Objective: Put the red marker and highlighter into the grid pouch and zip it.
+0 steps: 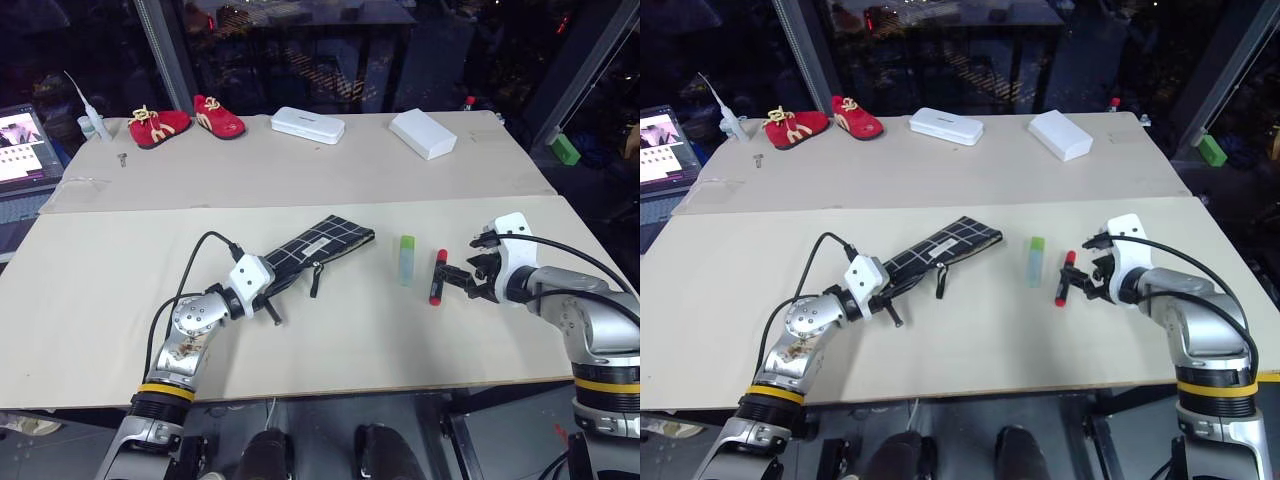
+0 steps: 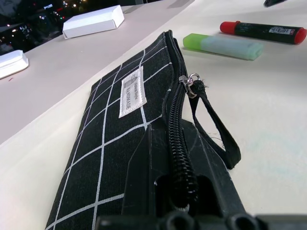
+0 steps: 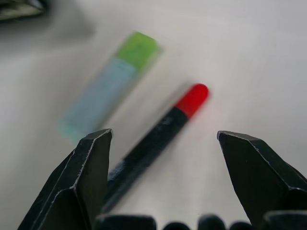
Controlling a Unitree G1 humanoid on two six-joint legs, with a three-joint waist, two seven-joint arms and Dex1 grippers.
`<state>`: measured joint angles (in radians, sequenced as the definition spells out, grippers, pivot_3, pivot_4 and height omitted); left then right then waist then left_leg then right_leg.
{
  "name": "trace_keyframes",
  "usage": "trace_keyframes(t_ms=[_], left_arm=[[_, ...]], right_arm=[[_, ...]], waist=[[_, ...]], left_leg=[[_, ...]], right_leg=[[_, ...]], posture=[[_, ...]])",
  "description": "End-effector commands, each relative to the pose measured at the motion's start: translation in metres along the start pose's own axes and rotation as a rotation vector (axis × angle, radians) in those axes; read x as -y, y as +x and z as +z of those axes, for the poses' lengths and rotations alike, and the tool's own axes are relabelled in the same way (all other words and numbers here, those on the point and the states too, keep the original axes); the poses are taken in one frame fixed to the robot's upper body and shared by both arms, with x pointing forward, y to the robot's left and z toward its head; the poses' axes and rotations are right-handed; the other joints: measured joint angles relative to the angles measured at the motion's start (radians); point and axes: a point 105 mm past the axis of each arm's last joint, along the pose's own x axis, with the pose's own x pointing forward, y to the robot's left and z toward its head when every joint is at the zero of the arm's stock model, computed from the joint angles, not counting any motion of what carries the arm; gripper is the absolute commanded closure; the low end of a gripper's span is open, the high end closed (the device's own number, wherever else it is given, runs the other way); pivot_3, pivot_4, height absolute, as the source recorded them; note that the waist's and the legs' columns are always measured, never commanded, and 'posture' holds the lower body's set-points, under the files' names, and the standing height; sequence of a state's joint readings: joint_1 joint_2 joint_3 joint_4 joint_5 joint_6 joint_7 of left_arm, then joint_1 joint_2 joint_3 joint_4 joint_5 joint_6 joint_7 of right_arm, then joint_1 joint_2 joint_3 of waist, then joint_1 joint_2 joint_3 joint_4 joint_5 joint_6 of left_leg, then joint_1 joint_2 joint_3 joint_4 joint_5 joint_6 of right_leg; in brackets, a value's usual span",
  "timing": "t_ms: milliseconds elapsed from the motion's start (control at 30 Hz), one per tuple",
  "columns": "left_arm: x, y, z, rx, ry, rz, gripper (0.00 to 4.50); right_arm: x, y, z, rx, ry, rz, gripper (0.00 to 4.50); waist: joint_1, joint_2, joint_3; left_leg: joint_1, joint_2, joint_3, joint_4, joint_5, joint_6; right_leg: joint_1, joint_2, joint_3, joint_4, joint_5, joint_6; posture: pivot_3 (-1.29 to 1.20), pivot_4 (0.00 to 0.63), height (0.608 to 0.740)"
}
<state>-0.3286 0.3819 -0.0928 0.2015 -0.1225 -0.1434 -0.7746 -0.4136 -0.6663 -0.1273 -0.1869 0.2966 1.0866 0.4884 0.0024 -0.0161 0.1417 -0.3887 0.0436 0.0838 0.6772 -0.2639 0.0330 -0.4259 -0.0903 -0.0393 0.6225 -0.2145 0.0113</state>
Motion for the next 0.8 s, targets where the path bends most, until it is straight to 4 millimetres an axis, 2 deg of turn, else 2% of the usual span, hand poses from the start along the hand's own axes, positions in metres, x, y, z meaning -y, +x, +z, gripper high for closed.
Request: trace_keyframes(t_ms=[33, 233, 500, 533, 600, 767, 800], left_arm=[[-0.004, 0.003, 0.011, 0.046, 0.004, 0.029, 4.50], [0.005, 0.005, 0.009, 0.054, -0.014, 0.032, 4.50], [0.000, -0.001, 0.017, 0.078, -0.006, 0.041, 4.50], [0.000, -0.001, 0.018, 0.081, -0.004, 0.040, 4.50], [-0.001, -0.002, 0.020, 0.084, 0.000, 0.039, 4.50], [-0.006, -0.004, 0.025, 0.089, 0.009, 0.042, 4.50], [-0.006, -0.004, 0.025, 0.090, 0.010, 0.042, 4.50]], right_arm=[[0.003, 0.000, 0.012, 0.037, 0.020, -0.049, 0.60], [0.006, 0.021, -0.002, -0.023, 0.128, -0.086, 0.60], [0.016, 0.031, -0.023, -0.084, 0.145, -0.141, 0.60], [0.017, 0.032, -0.024, -0.084, 0.149, -0.144, 1.11], [0.016, 0.033, -0.024, -0.075, 0.144, -0.143, 1.60], [0.012, 0.034, -0.021, -0.052, 0.113, -0.125, 3.36], [0.012, 0.034, -0.021, -0.051, 0.107, -0.125, 3.60]], waist=[[0.000, 0.000, 0.000], [-0.001, 0.000, 0.000], [-0.001, 0.000, 0.000], [-0.001, 0.000, 0.000], [-0.001, 0.000, 0.000], [-0.005, 0.000, 0.000], [-0.006, 0.000, 0.000]], left_leg=[[0.000, 0.000, 0.000, 0.000, 0.000, 0.000], [0.000, 0.000, 0.000, 0.000, 0.000, 0.000], [0.000, 0.000, 0.000, 0.000, 0.000, 0.000], [0.000, 0.000, 0.000, 0.000, 0.000, 0.000], [0.001, 0.000, 0.000, 0.001, 0.000, 0.000], [0.001, 0.000, 0.000, 0.000, 0.000, 0.000], [0.001, 0.000, 0.000, 0.000, 0.000, 0.000]], right_leg=[[0.000, 0.000, 0.000, 0.000, 0.000, 0.000], [0.001, 0.000, 0.000, 0.000, 0.000, 0.000], [0.001, 0.000, 0.000, -0.001, 0.000, 0.000], [0.002, 0.000, 0.000, -0.001, 0.000, 0.000], [0.002, 0.000, 0.000, -0.001, 0.000, 0.000], [0.002, 0.000, 0.000, -0.001, 0.000, 0.000], [0.002, 0.001, 0.000, -0.001, 0.000, 0.000]], posture=[[0.00, 0.150, 0.740], [0.00, 0.150, 0.740], [0.00, 0.150, 0.740], [0.00, 0.150, 0.740], [0.00, 0.150, 0.740], [0.00, 0.150, 0.740], [0.00, 0.150, 0.740]])
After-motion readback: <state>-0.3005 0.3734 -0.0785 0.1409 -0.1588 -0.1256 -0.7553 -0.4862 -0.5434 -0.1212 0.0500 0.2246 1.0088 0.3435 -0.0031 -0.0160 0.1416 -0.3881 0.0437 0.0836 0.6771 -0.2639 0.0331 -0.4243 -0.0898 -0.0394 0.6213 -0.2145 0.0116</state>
